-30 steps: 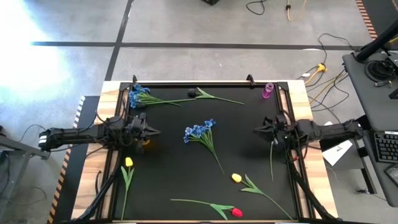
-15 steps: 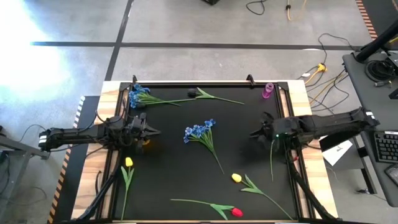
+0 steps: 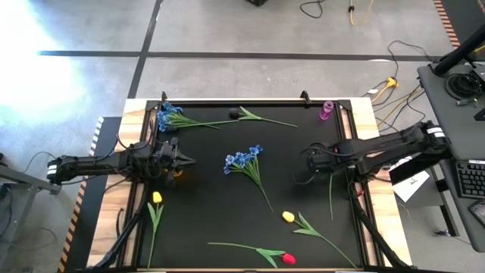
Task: Sort flowers into vase by color
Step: Put the top red flower into the purple vase
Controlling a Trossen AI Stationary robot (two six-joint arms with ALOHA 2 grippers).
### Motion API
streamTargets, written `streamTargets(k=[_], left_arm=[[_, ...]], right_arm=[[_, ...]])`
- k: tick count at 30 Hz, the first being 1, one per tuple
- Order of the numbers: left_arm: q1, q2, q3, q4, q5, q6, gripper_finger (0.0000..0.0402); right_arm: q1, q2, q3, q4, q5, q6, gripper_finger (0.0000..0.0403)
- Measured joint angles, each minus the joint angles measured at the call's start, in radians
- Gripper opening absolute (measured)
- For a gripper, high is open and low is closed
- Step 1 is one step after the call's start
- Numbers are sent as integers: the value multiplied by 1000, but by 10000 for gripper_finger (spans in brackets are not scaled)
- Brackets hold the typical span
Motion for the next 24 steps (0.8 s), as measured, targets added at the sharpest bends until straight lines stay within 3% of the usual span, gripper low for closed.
streamTargets(k=[5, 14, 19, 24], left_arm=[[0, 0, 0, 0, 0, 0, 0], [0, 0, 0, 0, 0, 3, 0], [2, 0, 0, 42, -64, 237, 0], [2, 0, 0, 90, -88, 259, 0]], right_arm=[[-61, 4, -42, 2, 45, 46, 223], [-291, -11, -67, -3, 73, 32, 219], [-410, 0, -62, -28, 61, 53, 219], [-541, 9, -59, -36, -7, 37, 219]])
